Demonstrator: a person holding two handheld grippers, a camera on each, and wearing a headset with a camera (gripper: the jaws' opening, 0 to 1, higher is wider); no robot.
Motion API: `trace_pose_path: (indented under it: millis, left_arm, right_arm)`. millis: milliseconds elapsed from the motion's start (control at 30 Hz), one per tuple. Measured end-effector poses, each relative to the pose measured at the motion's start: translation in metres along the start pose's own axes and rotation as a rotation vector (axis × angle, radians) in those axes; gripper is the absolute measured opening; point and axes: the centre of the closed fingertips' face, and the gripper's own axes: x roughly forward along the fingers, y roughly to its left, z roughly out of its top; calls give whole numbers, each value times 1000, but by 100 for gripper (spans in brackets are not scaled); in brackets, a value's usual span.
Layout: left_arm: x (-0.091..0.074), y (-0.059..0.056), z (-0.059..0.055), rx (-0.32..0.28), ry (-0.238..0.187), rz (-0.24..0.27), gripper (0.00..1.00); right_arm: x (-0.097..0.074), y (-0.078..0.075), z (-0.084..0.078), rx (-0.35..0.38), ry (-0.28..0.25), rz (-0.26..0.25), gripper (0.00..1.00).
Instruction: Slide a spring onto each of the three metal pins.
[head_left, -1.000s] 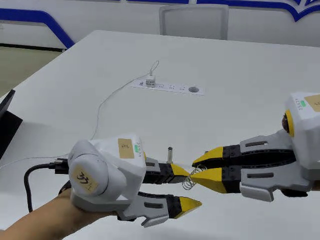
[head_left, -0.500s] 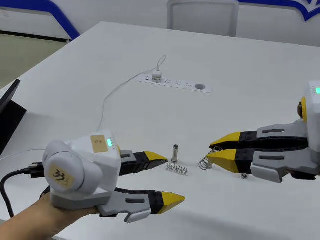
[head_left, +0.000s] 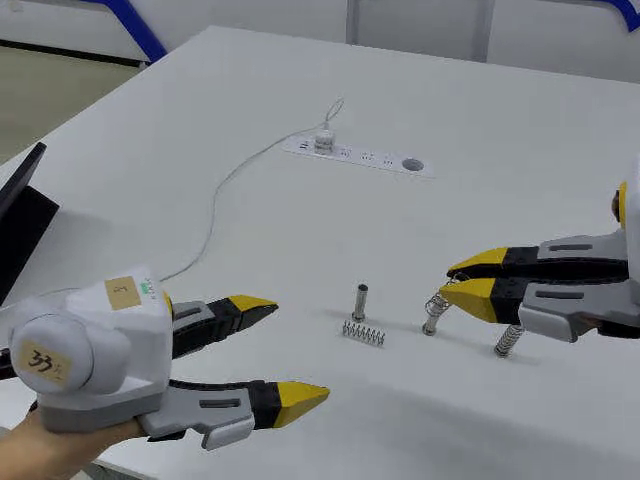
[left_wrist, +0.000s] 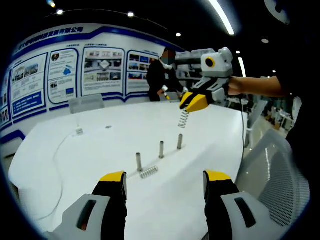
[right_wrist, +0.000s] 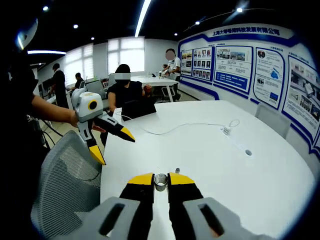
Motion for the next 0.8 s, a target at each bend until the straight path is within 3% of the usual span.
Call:
trace_pose_path:
  millis: [167, 433, 567, 800]
  left_arm:
    - [-2, 7, -6, -39, -14, 34, 69]
    - [-1, 7, -17, -98, -13, 68, 76]
    - [-1, 8, -13, -83, -27, 80, 79]
    - [0, 9, -15, -115, -21, 90, 86]
  right_arm:
    - [3, -17, -6, 26, 17, -48, 11]
    - [7, -47, -17, 48, 48, -116, 11]
    - [10, -60, -20, 59, 47, -141, 11]
    - [21, -73, -33, 85, 73, -161, 11]
